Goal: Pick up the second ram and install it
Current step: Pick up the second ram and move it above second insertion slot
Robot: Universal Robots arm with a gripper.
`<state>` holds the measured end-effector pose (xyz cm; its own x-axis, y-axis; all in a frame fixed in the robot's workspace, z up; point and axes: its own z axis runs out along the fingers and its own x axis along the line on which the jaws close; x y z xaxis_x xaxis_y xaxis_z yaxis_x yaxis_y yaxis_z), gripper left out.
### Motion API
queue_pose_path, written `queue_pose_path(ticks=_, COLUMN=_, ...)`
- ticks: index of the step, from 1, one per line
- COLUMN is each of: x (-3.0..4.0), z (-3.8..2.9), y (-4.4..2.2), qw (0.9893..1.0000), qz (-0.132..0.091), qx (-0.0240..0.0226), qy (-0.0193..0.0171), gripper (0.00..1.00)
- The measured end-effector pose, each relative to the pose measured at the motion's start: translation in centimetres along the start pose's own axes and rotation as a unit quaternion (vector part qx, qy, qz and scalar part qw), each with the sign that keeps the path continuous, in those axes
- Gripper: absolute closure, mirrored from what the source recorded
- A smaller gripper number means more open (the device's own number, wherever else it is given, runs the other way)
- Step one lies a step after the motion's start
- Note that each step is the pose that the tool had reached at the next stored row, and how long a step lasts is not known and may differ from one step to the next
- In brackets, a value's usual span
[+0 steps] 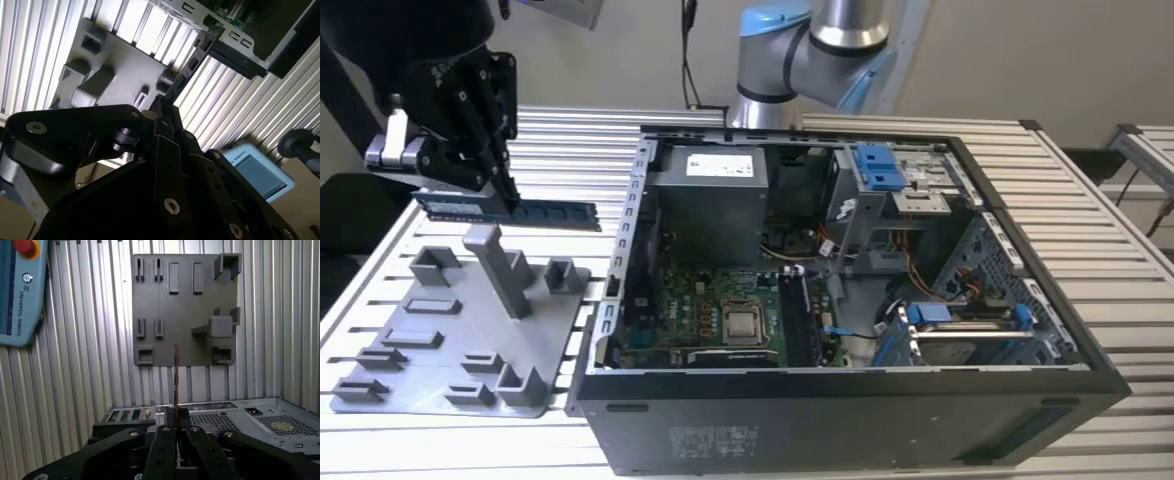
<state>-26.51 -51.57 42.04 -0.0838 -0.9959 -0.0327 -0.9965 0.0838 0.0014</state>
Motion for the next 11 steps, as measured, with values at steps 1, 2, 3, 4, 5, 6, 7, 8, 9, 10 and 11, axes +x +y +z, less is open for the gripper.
queue_pose_path(ticks=1, x=-0.02, z=0.0, y=-0.29, qw=1.0, qz=0.0, qx=0.0, qy=0.0, gripper=0.86)
queue_pose_path(ticks=2, x=-0.05, z=0.0, y=-0.58, qw=1.0, qz=0.0, qx=0.0, qy=0.0, gripper=0.86)
queue_pose_path(ticks=3, x=-0.07, z=0.0, y=-0.87, qw=1.0, qz=0.0, qx=0.0, qy=0.0, gripper=0.86)
queue_pose_path(ticks=4, x=-0.09, z=0.0, y=-1.16, qw=1.0, qz=0.0, qx=0.0, qy=0.0, gripper=0.86)
queue_pose_path(ticks=5, x=-0.12, z=0.01, y=-1.46, qw=1.0, qz=0.0, qx=0.0, qy=0.0, gripper=0.86)
queue_pose_path(ticks=6, x=-0.14, z=0.0, y=-1.74, qw=1.0, qz=0.0, qx=0.0, qy=0.0, gripper=0.86)
queue_pose_path(ticks=7, x=-0.17, z=0.0, y=-2.03, qw=1.0, qz=0.0, qx=0.0, qy=0.0, gripper=0.86)
queue_pose_path(ticks=8, x=-0.19, z=0.0, y=-2.3, qw=1.0, qz=0.0, qx=0.0, qy=0.0, gripper=0.86)
queue_pose_path(ticks=9, x=-0.22, z=0.0, y=-2.59, qw=1.0, qz=0.0, qx=0.0, qy=0.0, gripper=0.86)
queue_pose_path(ticks=10, x=-0.24, z=0.01, y=-2.87, qw=1.0, qz=0.0, qx=0.0, qy=0.0, gripper=0.86)
queue_pose_path(ticks=11, x=-0.26, z=0.0, y=-3.16, qw=1.0, qz=0.0, qx=0.0, qy=0.0, gripper=0.86)
